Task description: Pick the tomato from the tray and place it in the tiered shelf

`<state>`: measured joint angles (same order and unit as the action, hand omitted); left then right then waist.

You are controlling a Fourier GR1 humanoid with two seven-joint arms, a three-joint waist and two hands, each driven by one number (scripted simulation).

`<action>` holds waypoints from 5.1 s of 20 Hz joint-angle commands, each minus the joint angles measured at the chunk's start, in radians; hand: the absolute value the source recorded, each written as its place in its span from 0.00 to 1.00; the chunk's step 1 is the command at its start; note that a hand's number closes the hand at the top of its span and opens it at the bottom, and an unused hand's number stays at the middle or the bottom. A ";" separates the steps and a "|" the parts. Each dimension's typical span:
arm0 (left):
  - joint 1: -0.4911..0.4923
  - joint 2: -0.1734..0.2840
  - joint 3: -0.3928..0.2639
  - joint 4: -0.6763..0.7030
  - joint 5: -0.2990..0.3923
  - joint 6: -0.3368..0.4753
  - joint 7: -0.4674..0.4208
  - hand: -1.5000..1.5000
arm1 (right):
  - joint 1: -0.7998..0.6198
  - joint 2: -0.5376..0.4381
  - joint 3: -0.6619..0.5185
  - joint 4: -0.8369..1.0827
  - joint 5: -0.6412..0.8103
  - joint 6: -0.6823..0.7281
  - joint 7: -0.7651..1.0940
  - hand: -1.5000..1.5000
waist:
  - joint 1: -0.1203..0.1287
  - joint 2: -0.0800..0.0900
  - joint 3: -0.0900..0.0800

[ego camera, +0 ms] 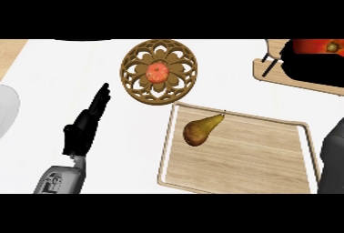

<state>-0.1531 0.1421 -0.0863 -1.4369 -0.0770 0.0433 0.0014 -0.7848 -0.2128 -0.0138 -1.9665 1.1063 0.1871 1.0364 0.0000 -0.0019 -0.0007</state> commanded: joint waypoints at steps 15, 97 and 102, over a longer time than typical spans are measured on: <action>-0.031 0.011 0.040 0.033 0.009 -0.057 -0.012 0.50 | -0.227 -0.266 -0.262 0.398 -0.060 -0.031 -0.208 1.00 | 0.008 0.004 0.000; 0.018 -0.028 0.085 -0.056 -0.037 -0.051 0.055 0.50 | 0.251 -0.783 -0.975 0.587 -0.728 -0.158 -0.303 0.00 | -0.057 -0.013 0.003; 0.021 -0.043 0.072 -0.026 -0.055 -0.041 0.020 0.50 | 0.389 -0.838 -1.226 0.520 -0.868 0.041 -0.304 0.00 | -0.049 -0.009 0.001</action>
<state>-0.1329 0.1010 -0.0117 -1.4712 -0.1285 0.0043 0.0330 -0.5069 -1.0160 -1.0721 -1.4057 0.3357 0.0941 0.7449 -0.0530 -0.0129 0.0008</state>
